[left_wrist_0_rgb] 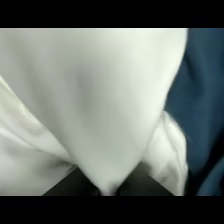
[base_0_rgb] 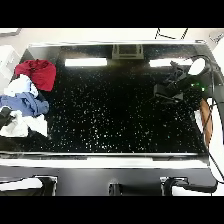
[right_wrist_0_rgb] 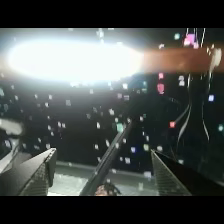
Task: Fold the clothes and pants, and hang the long-sleeved shirts on hangers.
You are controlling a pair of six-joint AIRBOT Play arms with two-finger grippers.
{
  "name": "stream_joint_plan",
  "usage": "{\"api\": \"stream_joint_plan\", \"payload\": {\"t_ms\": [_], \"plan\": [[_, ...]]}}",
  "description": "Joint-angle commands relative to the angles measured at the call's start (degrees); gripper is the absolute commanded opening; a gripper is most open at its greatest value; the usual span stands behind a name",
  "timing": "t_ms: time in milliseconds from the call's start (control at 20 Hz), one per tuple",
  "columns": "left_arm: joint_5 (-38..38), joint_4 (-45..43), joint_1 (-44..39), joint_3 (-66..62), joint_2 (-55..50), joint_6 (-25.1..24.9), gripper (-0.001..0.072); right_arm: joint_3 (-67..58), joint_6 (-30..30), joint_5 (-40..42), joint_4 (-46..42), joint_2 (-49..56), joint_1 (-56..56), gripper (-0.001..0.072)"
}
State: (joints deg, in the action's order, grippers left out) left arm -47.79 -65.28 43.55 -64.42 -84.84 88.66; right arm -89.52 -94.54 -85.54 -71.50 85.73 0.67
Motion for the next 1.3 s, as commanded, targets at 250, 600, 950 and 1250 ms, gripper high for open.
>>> {"api": "stream_joint_plan", "payload": {"t_ms": [250,600,950,1250], "plan": [[5.25,4.83,-13.09,0.04,37.75,-0.17,0.0026,0.0,-1.51,-2.27,0.68,-0.07,0.35,0.0667],[19.43,9.79,-52.39,3.37,54.14,10.03,0.0026,-0.02,-1.38,-4.33,0.13,-3.08,0.35,0.0667],[21.84,9.81,-79.38,11.47,34.64,17.18,0.0026,-0.07,-1.18,-3.63,-12.37,-10.71,0.17,0.0667],[15.67,13.25,-83.93,14.05,10.32,24.9,0.0515,-0.04,-1.2,-4.59,-12.57,-11.02,0.2,0.0667]]}}
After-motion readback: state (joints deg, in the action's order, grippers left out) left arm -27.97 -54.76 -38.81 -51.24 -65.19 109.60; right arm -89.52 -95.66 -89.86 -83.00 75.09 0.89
